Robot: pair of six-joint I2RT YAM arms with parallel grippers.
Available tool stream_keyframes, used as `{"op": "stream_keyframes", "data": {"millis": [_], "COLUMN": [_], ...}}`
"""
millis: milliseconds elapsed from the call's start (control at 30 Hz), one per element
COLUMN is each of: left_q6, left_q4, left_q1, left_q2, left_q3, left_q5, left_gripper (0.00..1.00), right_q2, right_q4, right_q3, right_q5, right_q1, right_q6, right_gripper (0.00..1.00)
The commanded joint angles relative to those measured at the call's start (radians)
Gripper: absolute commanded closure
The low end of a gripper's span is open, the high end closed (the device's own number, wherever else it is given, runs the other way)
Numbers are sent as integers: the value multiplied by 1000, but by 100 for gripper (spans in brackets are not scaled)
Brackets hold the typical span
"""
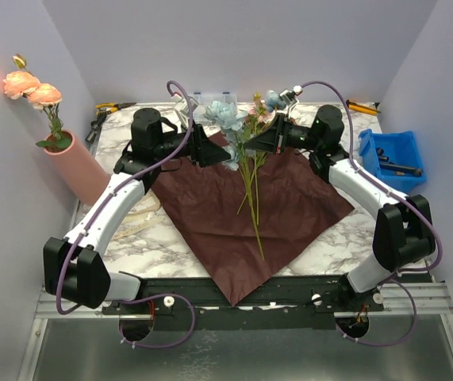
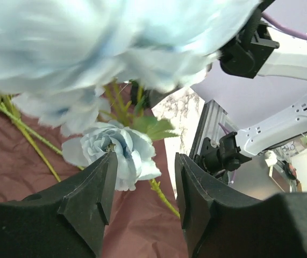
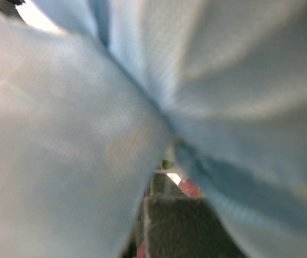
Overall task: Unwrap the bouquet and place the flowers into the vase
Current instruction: Pick up the fake flower from the wrapping paper.
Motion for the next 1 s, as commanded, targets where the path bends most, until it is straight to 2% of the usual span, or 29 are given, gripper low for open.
{"op": "stream_keyframes", "data": {"millis": [0,400,633,900,967], "left_q6": [-16,-78,-117,-168,-176], "left_q4": [87,182,228,280,293], "left_q1": [-46,-59,-59,-64,-64], "left_q2": [19,53,63,72,75], "left_q3": [38,23,10,-16,-22], "left_q5": [-27,-53,-39,-27,-27], "left_gripper": [48,45,55,57,62], "right_q2": [-28,-38,-36,-27,-27], "right_q4": [32,78,89,125,133], "right_q3": [-12,-32,-34,-35,-35], "right_q5": [-44,-87,-97,-123,-127], "right_q1": [20,33,40,48,50], "right_q6": [-9,23,32,61,66], "right_gripper": [99,99,99,99,99]}}
